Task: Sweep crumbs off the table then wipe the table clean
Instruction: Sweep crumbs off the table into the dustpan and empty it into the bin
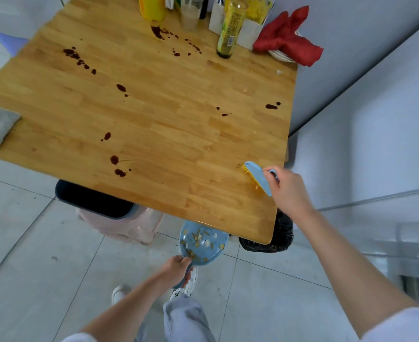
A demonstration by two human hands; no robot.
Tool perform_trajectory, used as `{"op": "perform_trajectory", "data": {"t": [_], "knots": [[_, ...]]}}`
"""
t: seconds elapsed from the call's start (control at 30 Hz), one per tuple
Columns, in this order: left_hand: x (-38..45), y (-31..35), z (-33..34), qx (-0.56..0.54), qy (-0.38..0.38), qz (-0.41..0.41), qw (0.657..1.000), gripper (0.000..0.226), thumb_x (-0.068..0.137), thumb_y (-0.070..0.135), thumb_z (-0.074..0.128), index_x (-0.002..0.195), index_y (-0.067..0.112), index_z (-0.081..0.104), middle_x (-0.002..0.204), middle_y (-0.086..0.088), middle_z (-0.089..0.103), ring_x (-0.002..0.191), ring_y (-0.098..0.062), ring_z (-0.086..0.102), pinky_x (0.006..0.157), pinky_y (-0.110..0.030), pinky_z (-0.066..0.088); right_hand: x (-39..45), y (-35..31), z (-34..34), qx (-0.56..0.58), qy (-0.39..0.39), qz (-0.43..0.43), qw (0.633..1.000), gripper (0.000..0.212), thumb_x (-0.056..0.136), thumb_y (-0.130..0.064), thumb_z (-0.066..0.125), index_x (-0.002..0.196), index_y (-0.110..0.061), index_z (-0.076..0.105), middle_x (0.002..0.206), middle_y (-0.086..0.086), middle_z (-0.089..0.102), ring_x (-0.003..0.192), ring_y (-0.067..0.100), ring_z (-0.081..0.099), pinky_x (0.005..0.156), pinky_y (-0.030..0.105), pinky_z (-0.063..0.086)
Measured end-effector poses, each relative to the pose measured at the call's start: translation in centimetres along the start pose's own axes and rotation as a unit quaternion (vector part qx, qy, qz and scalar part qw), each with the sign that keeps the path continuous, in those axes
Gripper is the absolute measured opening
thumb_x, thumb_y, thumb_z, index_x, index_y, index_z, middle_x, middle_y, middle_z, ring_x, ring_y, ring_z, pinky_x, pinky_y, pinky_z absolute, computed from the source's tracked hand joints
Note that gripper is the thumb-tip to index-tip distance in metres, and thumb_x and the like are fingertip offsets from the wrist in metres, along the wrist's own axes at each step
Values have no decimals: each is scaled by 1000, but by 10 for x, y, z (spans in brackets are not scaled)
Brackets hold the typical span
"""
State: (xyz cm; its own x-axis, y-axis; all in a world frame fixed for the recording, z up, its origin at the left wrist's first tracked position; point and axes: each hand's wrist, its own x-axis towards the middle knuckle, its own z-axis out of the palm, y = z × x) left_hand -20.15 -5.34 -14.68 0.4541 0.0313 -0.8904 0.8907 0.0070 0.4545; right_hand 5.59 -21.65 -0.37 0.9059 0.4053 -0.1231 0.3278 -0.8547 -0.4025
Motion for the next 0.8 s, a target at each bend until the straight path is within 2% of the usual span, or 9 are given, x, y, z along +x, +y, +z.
{"op": "perform_trajectory", "data": {"t": [0.1, 0.23, 0.33, 0.47, 0.5, 0.57, 0.63, 0.7, 0.8], "knots": [[-9, 5, 5, -2, 2, -1, 1000, 41, 105, 19, 35, 68, 10, 48, 46, -2, 49, 33, -8, 44, 41, -17, 38, -32, -23, 12, 8, -53, -51, 997, 23, 105, -28, 48, 109, -20, 69, 77, -7, 57, 65, 11, 52, 59, 29, 37], [-14, 12, 12, -46, -8, -14, 999, 31, 103, 15, 37, 78, 4, 50, 50, -6, 50, 35, -15, 46, 37, -18, 37, -71, -51, 26, 13, -121, -82, 989, 27, 106, -33, 43, 116, -22, 65, 94, -3, 62, 79, 13, 58, 70, 33, 49], [-14, 11, 15, -78, -15, -20, 997, 28, 101, 11, 38, 76, 5, 49, 51, -7, 46, 38, -18, 44, 38, -18, 37, -85, -57, 28, 36, -118, -90, 988, 25, 105, -32, 46, 116, -21, 66, 100, -3, 67, 81, 10, 59, 73, 30, 50], [-12, 2, 12, -92, -27, -30, 995, 27, 100, 14, 39, 75, 7, 49, 52, -6, 47, 40, -18, 43, 43, -22, 40, -86, -50, 22, 47, -57, -65, 995, 22, 104, -28, 50, 114, -20, 68, 85, -8, 59, 72, 0, 54, 67, 12, 40], [-12, -1, 10, -97, -29, -30, 994, 27, 99, 14, 39, 75, 7, 49, 52, -6, 47, 40, -18, 42, 44, -23, 39, -87, -52, 23, 38, -58, -66, 995, 22, 104, -28, 49, 114, -21, 68, 86, -8, 60, 73, 2, 54, 68, 15, 44], [-13, -2, 7, -106, -34, -31, 993, 27, 98, 15, 40, 75, 7, 49, 53, -6, 47, 42, -18, 40, 45, -24, 39, -92, -61, 31, 15, -96, -81, 992, 24, 105, -31, 47, 116, -21, 66, 96, -4, 66, 81, 11, 59, 74, 31, 51], [-17, -4, 4, -103, -31, -25, 994, 26, 98, 16, 41, 75, 6, 50, 55, -7, 47, 43, -19, 40, 44, -24, 39, -105, -74, 43, 11, -130, -99, 986, 27, 105, -32, 46, 117, -19, 66, 104, -3, 68, 87, 10, 59, 75, 29, 48], [-25, -10, 2, -107, -30, -23, 994, 26, 98, 15, 41, 74, 6, 49, 52, -7, 46, 41, -18, 38, 44, -23, 37, -116, -82, 49, 38, -122, -107, 986, 25, 105, -31, 47, 115, -18, 66, 98, -3, 69, 76, 5, 55, 66, 23, 40], [-44, -22, -6, -114, -23, -36, 993, 28, 97, 12, 41, 71, 5, 47, 48, -6, 42, 37, -17, 35, 44, -20, 33, -119, -89, 45, 103, -92, -69, 988, 21, 105, -31, 48, 107, -23, 67, 66, 4, 63, 50, 11, 46, 50, 25, 32]]}}
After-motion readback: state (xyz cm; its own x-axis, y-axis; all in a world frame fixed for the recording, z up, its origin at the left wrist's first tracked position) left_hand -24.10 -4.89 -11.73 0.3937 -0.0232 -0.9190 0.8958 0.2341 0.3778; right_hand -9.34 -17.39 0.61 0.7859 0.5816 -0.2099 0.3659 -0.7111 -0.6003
